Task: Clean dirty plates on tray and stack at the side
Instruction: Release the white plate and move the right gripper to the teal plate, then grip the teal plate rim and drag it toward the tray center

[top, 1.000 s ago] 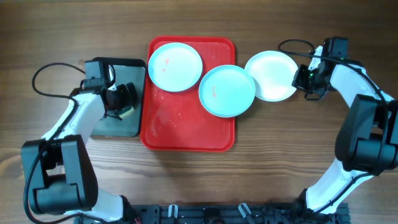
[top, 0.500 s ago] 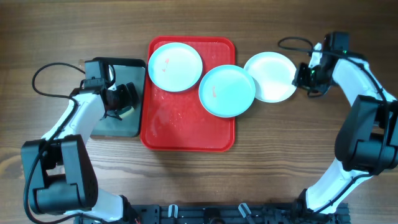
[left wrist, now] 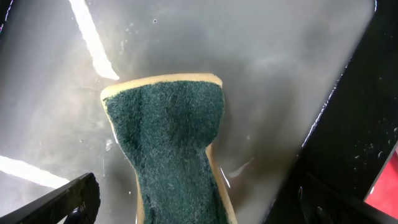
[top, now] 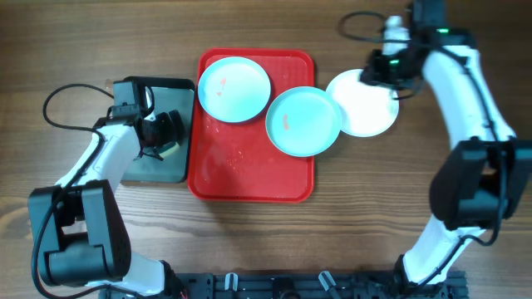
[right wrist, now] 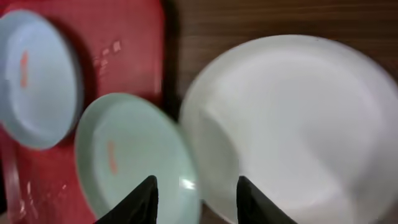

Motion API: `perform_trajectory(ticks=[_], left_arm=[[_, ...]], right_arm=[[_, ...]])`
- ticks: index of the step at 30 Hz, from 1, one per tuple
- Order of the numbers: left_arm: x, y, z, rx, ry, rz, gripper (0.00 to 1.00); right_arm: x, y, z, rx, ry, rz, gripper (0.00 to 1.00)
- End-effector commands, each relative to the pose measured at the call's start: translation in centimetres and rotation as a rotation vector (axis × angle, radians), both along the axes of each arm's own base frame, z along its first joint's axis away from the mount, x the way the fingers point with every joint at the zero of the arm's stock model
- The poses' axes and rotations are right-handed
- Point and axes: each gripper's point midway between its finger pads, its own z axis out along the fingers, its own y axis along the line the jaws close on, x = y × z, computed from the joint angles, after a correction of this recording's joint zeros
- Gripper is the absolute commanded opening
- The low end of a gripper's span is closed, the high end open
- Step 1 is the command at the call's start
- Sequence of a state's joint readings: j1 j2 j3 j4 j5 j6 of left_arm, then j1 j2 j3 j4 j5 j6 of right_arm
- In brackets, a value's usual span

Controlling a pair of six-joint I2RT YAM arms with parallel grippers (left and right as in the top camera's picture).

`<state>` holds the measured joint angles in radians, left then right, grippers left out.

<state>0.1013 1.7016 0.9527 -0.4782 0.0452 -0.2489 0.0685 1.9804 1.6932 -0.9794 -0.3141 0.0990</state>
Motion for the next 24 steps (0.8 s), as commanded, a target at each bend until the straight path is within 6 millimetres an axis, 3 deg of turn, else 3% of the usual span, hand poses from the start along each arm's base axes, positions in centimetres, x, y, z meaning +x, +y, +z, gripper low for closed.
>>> perform_trajectory(ticks=[1, 3, 7, 9, 11, 15, 22, 23, 24], left_arm=[[-0.3, 0.3, -0.4, 0.012, 0.013, 0.006, 1.00], [-0.3, 0.3, -0.4, 0.012, 0.013, 0.007, 1.00], [-0.3, 0.3, -0.4, 0.012, 0.013, 0.006, 1.00], [-0.3, 0.3, -0.4, 0.012, 0.013, 0.006, 1.00], [-0.3, 0.3, -0.4, 0.012, 0.013, 0.007, 1.00], [-0.3, 0.3, -0.4, 0.012, 0.013, 0.007, 1.00], [-0.3, 0.3, -0.4, 0.012, 0.013, 0.006, 1.00], [-0.3, 0.3, -0.4, 0.012, 0.013, 0.006, 1.00], [-0.3, 0.3, -0.4, 0.012, 0.013, 0.007, 1.00]], right_arm=[[0.0, 6.0, 1.6, 0.035, -0.082, 0.145, 0.42], [-0.2, 8.9, 2.0, 0.042, -0.116, 0.208, 0.43], [-1.6, 12.9, 2.0, 0.047, -0.120, 0.274, 0.42], [-2.4, 14.2, 1.8, 0.043, -0.114, 0.306, 0.37], [-3.4, 14.5, 1.4, -0.003, -0.094, 0.319, 0.25], [-4.7, 12.8, 0.7, -0.105, -0.031, 0.280, 0.20], [-6.3, 6.4, -0.5, -0.327, 0.092, 0.180, 0.26], [-6.1, 5.5, -0.5, -0.357, 0.093, 0.154, 0.29], [-5.9, 4.7, -0.5, -0.381, 0.089, 0.139, 0.38]])
